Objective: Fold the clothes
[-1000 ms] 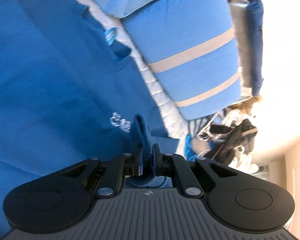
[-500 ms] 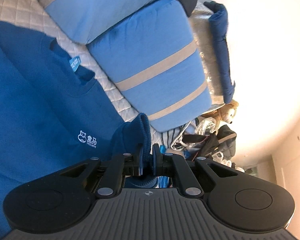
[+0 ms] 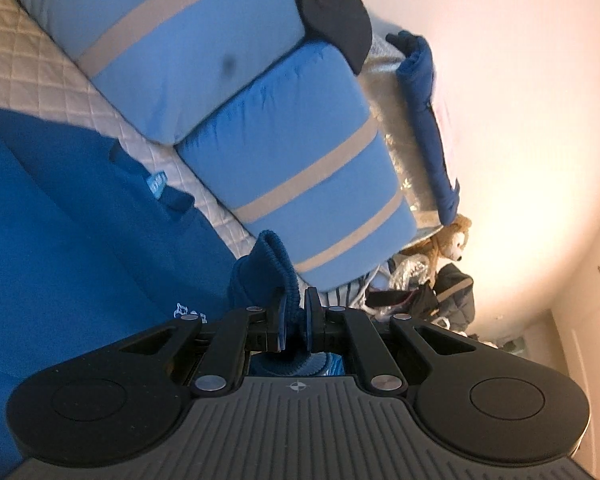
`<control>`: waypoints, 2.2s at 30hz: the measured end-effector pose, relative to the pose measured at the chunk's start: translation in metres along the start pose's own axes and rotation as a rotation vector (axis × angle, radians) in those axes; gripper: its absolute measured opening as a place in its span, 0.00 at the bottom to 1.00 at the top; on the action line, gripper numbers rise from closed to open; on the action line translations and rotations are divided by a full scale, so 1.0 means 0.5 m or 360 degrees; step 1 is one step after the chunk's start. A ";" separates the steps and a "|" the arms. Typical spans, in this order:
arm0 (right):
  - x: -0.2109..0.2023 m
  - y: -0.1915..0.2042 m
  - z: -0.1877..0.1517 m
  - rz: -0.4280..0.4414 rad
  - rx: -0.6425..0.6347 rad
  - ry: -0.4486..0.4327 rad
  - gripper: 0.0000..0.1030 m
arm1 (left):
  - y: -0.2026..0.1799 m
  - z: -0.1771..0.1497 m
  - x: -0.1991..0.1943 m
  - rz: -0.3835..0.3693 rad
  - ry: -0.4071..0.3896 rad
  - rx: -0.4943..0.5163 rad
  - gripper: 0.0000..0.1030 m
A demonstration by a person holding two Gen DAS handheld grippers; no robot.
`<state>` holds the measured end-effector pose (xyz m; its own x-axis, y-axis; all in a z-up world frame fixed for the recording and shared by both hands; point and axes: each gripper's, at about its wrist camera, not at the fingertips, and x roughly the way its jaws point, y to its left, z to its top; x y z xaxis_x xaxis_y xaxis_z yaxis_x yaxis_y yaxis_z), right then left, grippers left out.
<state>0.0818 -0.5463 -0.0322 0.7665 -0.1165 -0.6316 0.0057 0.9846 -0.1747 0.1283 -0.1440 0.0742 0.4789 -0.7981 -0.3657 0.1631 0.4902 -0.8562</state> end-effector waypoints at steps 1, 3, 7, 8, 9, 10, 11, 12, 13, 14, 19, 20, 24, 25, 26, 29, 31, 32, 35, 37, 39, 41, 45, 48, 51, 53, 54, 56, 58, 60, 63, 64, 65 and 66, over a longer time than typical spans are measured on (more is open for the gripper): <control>-0.001 0.006 0.002 -0.0002 -0.0038 -0.0012 1.00 | -0.001 0.005 -0.007 0.0001 -0.0014 0.0006 0.08; 0.001 0.022 0.003 -0.0002 -0.0124 -0.0029 1.00 | 0.000 0.015 -0.024 -0.0005 -0.0046 0.0007 0.08; 0.008 0.060 0.001 0.0002 -0.0314 -0.0049 1.00 | 0.006 0.034 -0.057 0.0006 -0.0107 0.0002 0.08; 0.011 0.071 -0.004 0.0015 -0.0371 -0.0051 1.00 | 0.008 0.037 -0.065 0.0019 -0.0118 0.0005 0.08; 0.013 0.081 -0.009 0.0025 -0.0413 -0.0054 1.00 | 0.011 0.040 -0.072 0.0033 -0.0127 0.0009 0.08; 0.014 0.089 -0.013 0.0033 -0.0443 -0.0061 1.00 | 0.025 0.037 -0.078 0.0060 -0.0120 0.0010 0.08; 0.014 0.096 -0.015 0.0054 -0.0467 -0.0058 0.99 | 0.039 0.035 -0.084 0.0088 -0.0114 0.0011 0.08; 0.014 0.103 -0.018 0.0075 -0.0491 -0.0055 0.94 | 0.053 0.033 -0.089 0.0115 -0.0107 0.0013 0.08; 0.013 0.105 -0.020 0.0104 -0.0497 -0.0044 0.91 | 0.067 0.031 -0.095 0.0142 -0.0101 0.0014 0.08; 0.011 0.107 -0.022 0.0134 -0.0503 -0.0033 0.85 | 0.081 0.029 -0.101 0.0170 -0.0094 0.0015 0.08; 0.004 0.118 -0.032 0.0284 -0.0531 0.0022 0.44 | 0.151 0.018 -0.129 0.0307 -0.0062 0.0022 0.08; 0.003 0.120 -0.034 0.0314 -0.0537 0.0033 0.34 | 0.165 0.016 -0.134 0.0334 -0.0055 0.0023 0.08; -0.007 0.130 -0.034 0.0382 -0.0543 0.0041 0.17 | 0.237 -0.005 -0.145 0.0441 0.0000 -0.0004 0.08; -0.010 0.133 -0.033 0.0386 -0.0556 0.0037 0.16 | 0.252 -0.011 -0.146 0.0464 0.0016 -0.0006 0.08; -0.013 0.134 -0.033 0.0390 -0.0563 0.0033 0.15 | 0.266 -0.016 -0.147 0.0486 0.0031 -0.0008 0.08; -0.019 0.135 -0.033 0.0399 -0.0573 0.0033 0.15 | 0.298 -0.034 -0.147 0.0539 0.0087 0.0013 0.08; -0.020 0.133 -0.031 0.0406 -0.0567 0.0041 0.15 | 0.308 -0.047 -0.142 0.0597 0.0123 0.0068 0.08; -0.020 0.131 -0.029 0.0413 -0.0552 0.0041 0.15 | 0.306 -0.053 -0.138 0.0635 0.0137 0.0113 0.08; -0.020 0.138 -0.028 0.0389 -0.0559 0.0071 0.21 | 0.297 -0.071 -0.124 0.0770 0.0167 0.0271 0.08; -0.024 0.147 -0.034 0.0357 -0.0630 0.0091 0.42 | 0.287 -0.085 -0.119 0.0843 0.0168 0.0389 0.09; -0.042 0.149 -0.039 0.0374 -0.0666 0.0078 0.77 | 0.275 -0.098 -0.113 0.0924 0.0166 0.0515 0.10; -0.062 0.147 -0.039 0.0406 -0.0669 0.0058 0.84 | 0.261 -0.113 -0.104 0.1025 0.0167 0.0668 0.11; -0.106 0.132 -0.009 0.0521 -0.0514 -0.0053 0.96 | 0.238 -0.140 -0.090 0.1167 0.0189 0.0942 0.13; -0.107 0.118 0.021 0.0514 -0.0356 -0.0120 0.99 | 0.223 -0.152 -0.092 0.1218 0.0161 0.1010 0.16; -0.074 0.110 0.035 0.0390 -0.0267 -0.0104 0.99 | 0.208 -0.162 -0.104 0.1257 0.0093 0.1040 0.27; -0.034 0.111 0.026 0.0286 -0.0283 -0.0009 0.99 | 0.195 -0.170 -0.120 0.1278 0.0019 0.1041 0.37; -0.012 0.114 0.012 0.0227 -0.0316 0.0064 0.99 | 0.188 -0.174 -0.132 0.1276 -0.0016 0.1042 0.39; 0.019 0.116 -0.017 0.0158 -0.0362 0.0163 0.99 | 0.173 -0.182 -0.150 0.1266 -0.0063 0.1047 0.43; 0.024 0.109 -0.037 0.0158 -0.0338 0.0161 0.99 | 0.158 -0.190 -0.168 0.1252 -0.0103 0.1054 0.48; 0.011 0.094 -0.038 0.0155 -0.0257 0.0147 1.00 | 0.144 -0.199 -0.183 0.1239 -0.0138 0.1059 0.55; -0.013 0.080 -0.034 0.0155 -0.0192 0.0090 1.00 | 0.129 -0.212 -0.200 0.1230 -0.0194 0.1063 0.62; -0.019 0.078 -0.033 0.0156 -0.0190 0.0080 1.00 | 0.124 -0.217 -0.206 0.1224 -0.0209 0.1057 0.62; -0.025 0.074 -0.031 0.0158 -0.0182 0.0073 1.00 | 0.118 -0.222 -0.211 0.1217 -0.0223 0.1052 0.63; -0.034 0.069 -0.028 0.0164 -0.0162 0.0066 1.00 | 0.114 -0.225 -0.216 0.1212 -0.0229 0.1047 0.63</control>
<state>0.0599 -0.5123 -0.0382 0.7323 -0.0228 -0.6806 -0.1383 0.9736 -0.1814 -0.0115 -0.0694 0.0239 0.7459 -0.1647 -0.6454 0.1928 0.9809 -0.0275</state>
